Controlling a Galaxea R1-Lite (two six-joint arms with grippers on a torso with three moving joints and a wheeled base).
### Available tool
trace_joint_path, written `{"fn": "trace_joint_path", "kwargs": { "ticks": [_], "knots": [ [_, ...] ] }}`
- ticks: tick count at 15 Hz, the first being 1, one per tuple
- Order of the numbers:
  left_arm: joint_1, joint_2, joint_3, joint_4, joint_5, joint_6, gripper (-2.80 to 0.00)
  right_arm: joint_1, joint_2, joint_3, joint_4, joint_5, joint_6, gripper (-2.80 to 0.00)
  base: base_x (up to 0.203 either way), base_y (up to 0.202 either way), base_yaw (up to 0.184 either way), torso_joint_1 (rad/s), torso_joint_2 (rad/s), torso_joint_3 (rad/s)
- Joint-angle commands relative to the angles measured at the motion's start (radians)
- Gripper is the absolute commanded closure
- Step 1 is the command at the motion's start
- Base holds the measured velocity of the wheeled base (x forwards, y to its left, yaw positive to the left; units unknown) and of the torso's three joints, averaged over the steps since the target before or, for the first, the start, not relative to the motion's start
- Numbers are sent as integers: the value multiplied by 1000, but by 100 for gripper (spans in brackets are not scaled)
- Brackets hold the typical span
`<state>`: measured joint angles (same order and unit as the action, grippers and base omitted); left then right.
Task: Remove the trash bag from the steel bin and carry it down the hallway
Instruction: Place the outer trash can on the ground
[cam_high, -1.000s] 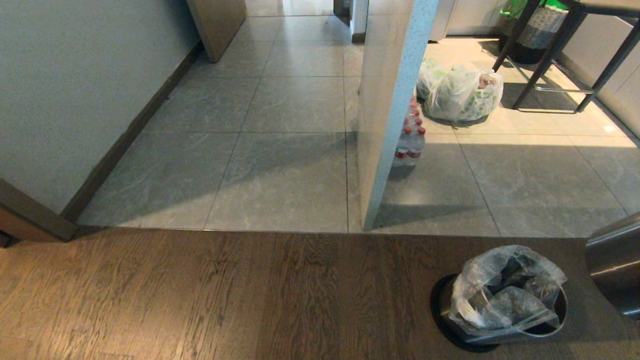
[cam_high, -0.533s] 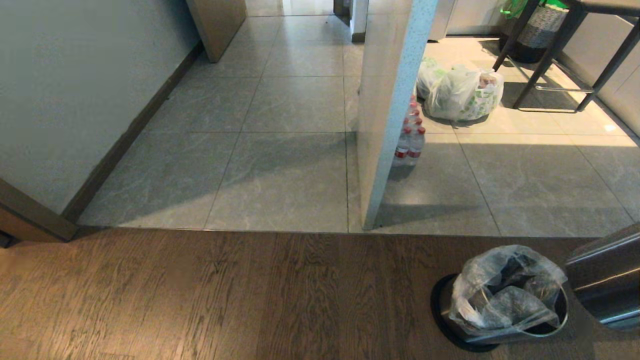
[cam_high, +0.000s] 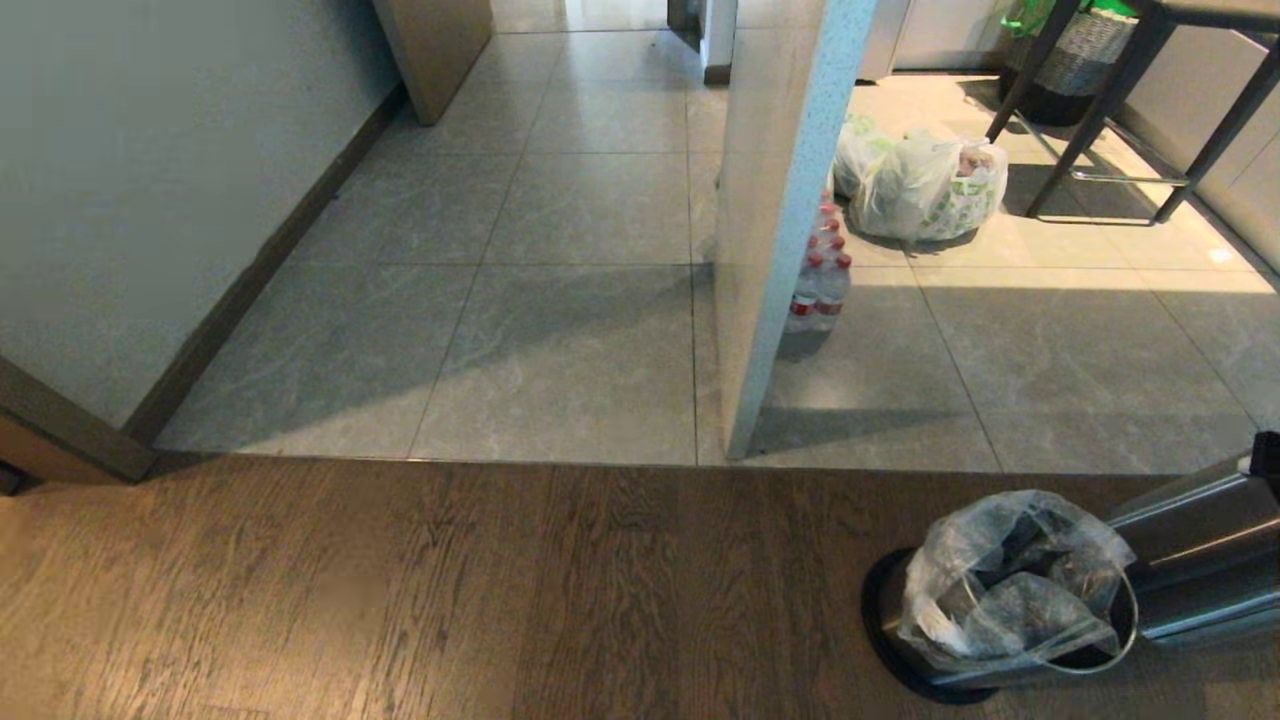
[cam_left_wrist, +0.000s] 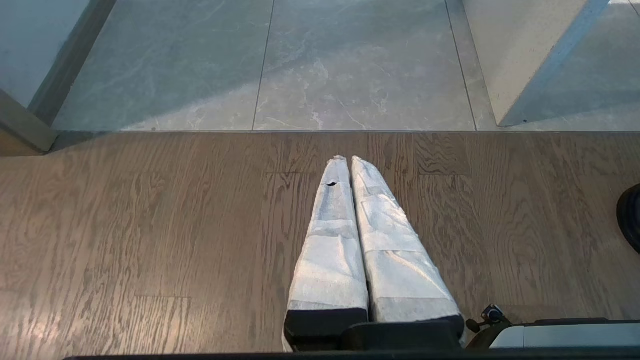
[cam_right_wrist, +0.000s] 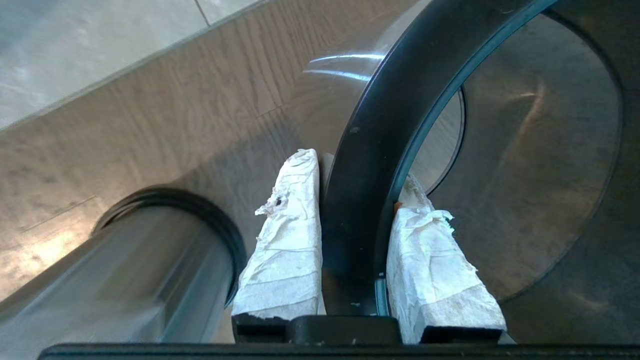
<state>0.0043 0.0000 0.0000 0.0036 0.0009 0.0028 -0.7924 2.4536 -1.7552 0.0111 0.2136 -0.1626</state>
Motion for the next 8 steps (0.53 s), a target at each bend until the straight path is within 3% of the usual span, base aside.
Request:
{"fn": "trace_joint_path", "kwargs": {
  "ticks": [1,7,8],
  "knots": [
    [0,0,3,-1,1,0,0,10,115,-69,-2,4,-16,0,0,0,0,0,0,0],
    [0,0,3,-1,1,0,0,16,165,-106,-2,14,-41,0,0,0,0,0,0,0],
    [0,0,3,0,1,0,0,16,162,-97,7,27,-49,-276,0,0,0,0,0,0]
  ]
}}
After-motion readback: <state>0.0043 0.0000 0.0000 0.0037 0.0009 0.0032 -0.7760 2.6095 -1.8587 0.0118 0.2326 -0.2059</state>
